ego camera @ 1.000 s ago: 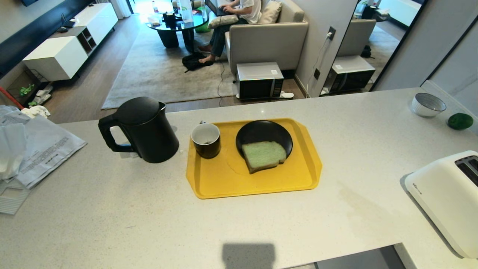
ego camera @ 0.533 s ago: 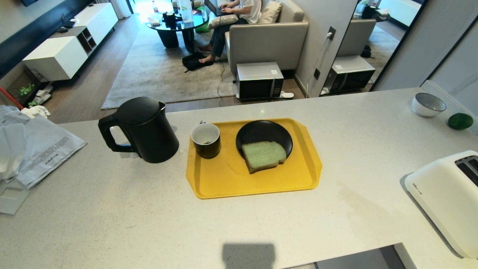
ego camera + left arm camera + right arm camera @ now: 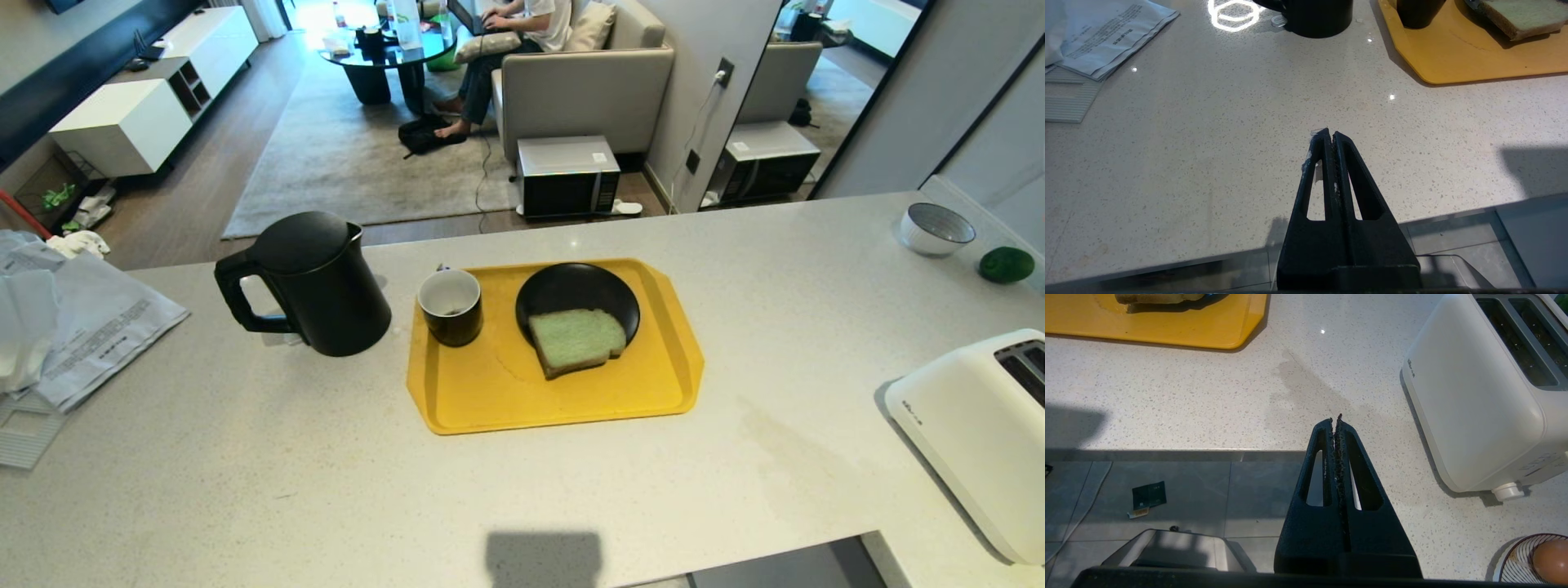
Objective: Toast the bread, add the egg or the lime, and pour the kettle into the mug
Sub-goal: Pick up the egg
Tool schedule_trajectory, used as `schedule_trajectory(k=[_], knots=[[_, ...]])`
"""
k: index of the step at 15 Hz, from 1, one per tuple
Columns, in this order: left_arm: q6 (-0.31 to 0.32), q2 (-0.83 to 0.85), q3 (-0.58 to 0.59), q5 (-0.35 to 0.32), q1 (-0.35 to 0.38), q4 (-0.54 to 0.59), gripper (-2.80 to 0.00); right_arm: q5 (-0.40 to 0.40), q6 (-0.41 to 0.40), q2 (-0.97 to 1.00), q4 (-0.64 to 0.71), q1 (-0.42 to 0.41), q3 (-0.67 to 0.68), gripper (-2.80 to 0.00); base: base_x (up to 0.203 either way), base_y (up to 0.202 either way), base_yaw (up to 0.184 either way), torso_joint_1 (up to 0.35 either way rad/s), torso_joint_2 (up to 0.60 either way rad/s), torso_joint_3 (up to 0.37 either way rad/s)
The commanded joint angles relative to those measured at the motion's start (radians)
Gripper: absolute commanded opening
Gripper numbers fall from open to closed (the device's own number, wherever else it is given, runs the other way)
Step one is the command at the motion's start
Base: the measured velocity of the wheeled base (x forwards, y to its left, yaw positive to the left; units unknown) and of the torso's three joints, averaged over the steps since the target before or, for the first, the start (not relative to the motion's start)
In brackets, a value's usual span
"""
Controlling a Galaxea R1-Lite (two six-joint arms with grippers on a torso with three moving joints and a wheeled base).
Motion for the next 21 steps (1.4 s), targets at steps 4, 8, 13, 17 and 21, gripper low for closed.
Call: schedule_trajectory(k=[4,8,13,17,21], knots=[[0.0,0.001,0.0,0.001,0.0,-0.001,-2.8,0.0,-0.001,0.002,-0.001,0.0,0.0,-2.8,0.0,0.001,-0.028,0.001,0.0,0.001],[0.0,0.001,0.0,0.001,0.0,-0.001,-2.8,0.0,-0.001,0.002,-0.001,0.0,0.0,-2.8,-0.002,0.009,-0.177,0.002,0.0,0.004],[0.0,0.001,0.0,0.001,0.0,-0.001,-2.8,0.0,-0.001,0.002,-0.001,0.0,0.0,-2.8,0.0,0.009,-0.175,0.003,0.0,0.003],[0.0,0.001,0.0,0.001,0.0,-0.001,-2.8,0.0,-0.001,0.002,-0.001,0.0,0.0,-2.8,0.001,0.008,-0.176,0.005,0.0,0.003],[0.0,0.001,0.0,0.001,0.0,-0.001,-2.8,0.0,0.0,0.002,-0.001,0.0,0.0,-2.8,0.0,0.007,-0.17,0.005,0.0,0.004]])
